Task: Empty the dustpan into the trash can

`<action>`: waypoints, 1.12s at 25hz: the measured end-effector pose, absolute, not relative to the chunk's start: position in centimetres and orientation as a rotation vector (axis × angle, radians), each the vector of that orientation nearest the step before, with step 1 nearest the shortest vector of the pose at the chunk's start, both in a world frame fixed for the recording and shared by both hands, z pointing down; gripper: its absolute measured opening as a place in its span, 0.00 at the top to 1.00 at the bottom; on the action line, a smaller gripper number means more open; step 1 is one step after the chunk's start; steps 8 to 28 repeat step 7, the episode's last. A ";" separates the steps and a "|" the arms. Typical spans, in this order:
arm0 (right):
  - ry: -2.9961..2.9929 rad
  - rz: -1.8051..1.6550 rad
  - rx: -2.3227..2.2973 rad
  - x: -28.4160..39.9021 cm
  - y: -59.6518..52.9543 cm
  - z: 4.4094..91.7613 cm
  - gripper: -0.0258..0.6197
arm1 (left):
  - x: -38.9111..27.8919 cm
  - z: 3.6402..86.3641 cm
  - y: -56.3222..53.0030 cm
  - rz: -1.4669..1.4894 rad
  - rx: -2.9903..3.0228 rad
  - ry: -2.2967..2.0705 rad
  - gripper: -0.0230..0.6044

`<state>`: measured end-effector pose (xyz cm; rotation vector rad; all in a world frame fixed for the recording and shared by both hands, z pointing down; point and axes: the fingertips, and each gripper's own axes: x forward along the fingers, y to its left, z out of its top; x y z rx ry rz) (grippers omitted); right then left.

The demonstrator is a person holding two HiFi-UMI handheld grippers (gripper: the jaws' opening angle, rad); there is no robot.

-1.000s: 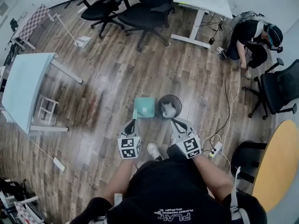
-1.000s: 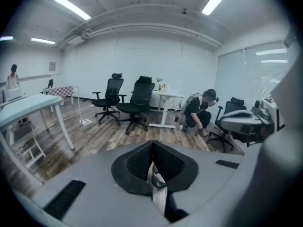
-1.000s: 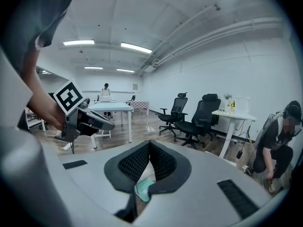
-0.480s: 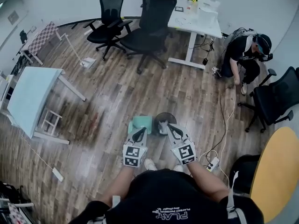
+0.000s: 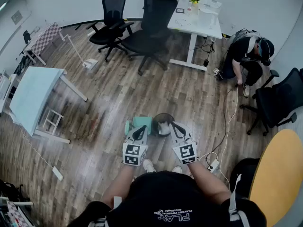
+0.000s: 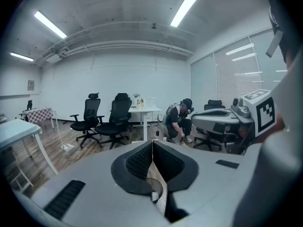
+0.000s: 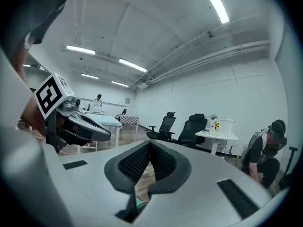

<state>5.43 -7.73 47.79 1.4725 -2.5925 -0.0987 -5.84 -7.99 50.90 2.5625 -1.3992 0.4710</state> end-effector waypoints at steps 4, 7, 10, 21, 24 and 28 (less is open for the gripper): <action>-2.588 -0.111 1.481 6.2 -7.6 47.5 0.92 | -4.9 50.8 -7.8 0.476 2.551 -1.411 0.92; -2.592 -0.122 1.467 6.7 -7.1 47.4 0.92 | -4.2 51.0 -7.3 0.477 2.544 -1.414 0.92; -2.592 -0.122 1.467 6.7 -7.1 47.4 0.92 | -4.2 51.0 -7.3 0.477 2.544 -1.414 0.92; -2.592 -0.122 1.467 6.7 -7.1 47.4 0.92 | -4.2 51.0 -7.3 0.477 2.544 -1.414 0.92; -2.592 -0.122 1.467 6.7 -7.1 47.4 0.92 | -4.2 51.0 -7.3 0.477 2.544 -1.414 0.92; -2.592 -0.122 1.467 6.7 -7.1 47.4 0.92 | -4.2 51.0 -7.3 0.477 2.544 -1.414 0.92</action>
